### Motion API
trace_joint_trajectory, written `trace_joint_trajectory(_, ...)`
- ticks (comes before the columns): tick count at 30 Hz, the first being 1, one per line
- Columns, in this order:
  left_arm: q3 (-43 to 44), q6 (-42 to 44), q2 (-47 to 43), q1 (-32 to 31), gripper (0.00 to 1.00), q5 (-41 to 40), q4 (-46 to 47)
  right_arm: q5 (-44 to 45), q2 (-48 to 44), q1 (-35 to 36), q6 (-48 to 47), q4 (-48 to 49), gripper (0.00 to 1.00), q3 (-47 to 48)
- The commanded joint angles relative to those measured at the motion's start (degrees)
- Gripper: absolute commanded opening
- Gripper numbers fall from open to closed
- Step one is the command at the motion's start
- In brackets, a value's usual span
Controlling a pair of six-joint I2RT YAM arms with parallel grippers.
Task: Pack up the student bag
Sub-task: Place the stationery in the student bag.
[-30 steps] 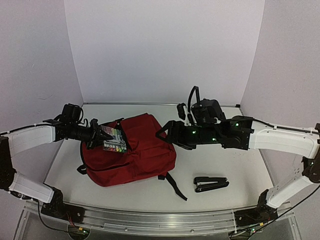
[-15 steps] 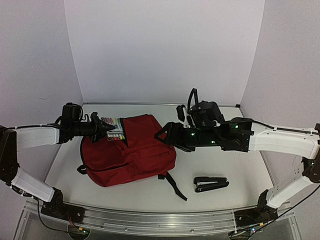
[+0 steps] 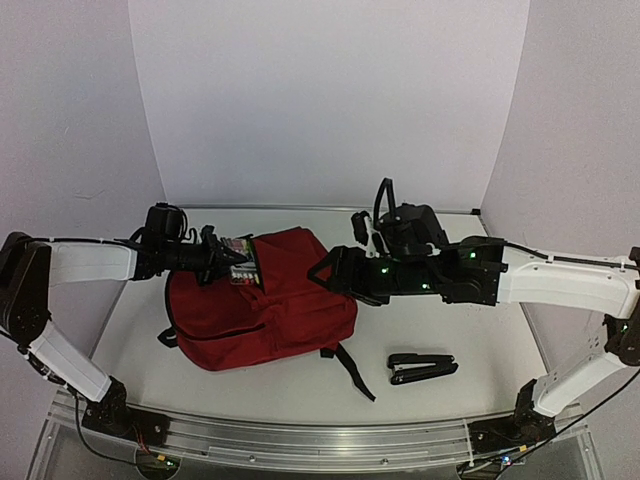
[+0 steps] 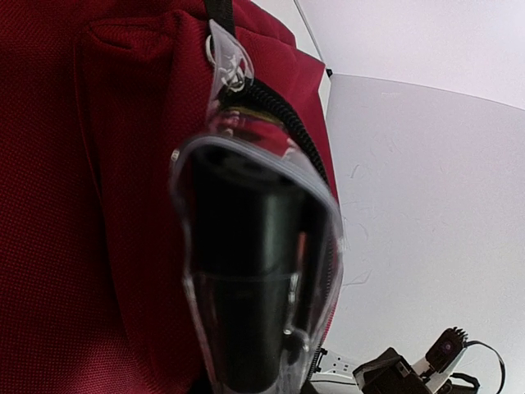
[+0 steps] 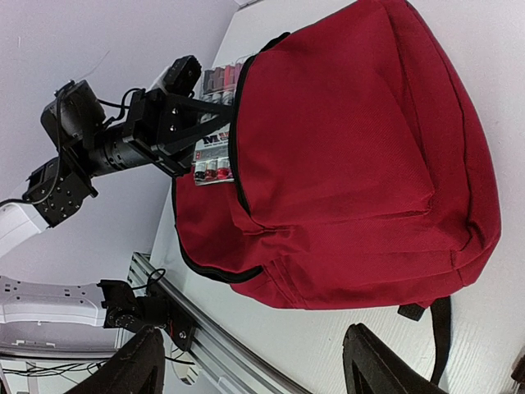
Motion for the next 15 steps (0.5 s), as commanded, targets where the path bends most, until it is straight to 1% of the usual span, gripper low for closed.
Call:
trace_joint_trajectory(1, 5.53, 5.66, 0.51, -1.09, 0.14, -2.12, -5.64, 1.82, -1.67, 0.44, 0.33, 0.10, 0.74, -0.07)
trace_joint_trajectory(5, 10.03, 13.22, -2.99, -1.08, 0.29, -9.42, -19.97, 2.15, -2.84, 0.46, 0.37, -0.05, 0.74, -0.84)
trace_joint_trajectory(7, 11.58, 15.61, -4.45, -1.08, 0.42, -12.85, -25.18, 2.14, -2.98, 0.47, 0.32, -0.05, 0.74, -0.91)
trace_joint_trajectory(8, 12.14, 16.63, -4.82, -1.08, 0.46, -13.92, -27.62, 2.09, -2.92, 0.47, 0.26, -0.05, 0.74, -0.84)
trace_joint_trajectory(13, 13.98, 19.82, -6.11, -1.08, 0.64, -18.10, -35.68, 1.73, -2.34, 0.51, -0.25, -0.05, 0.74, -0.14)
trace_joint_trajectory(15, 13.98, 20.38, -6.57, -1.09, 0.67, -18.80, -37.12, 1.71, -2.23, 0.46, -0.33, -0.05, 0.74, -0.05)
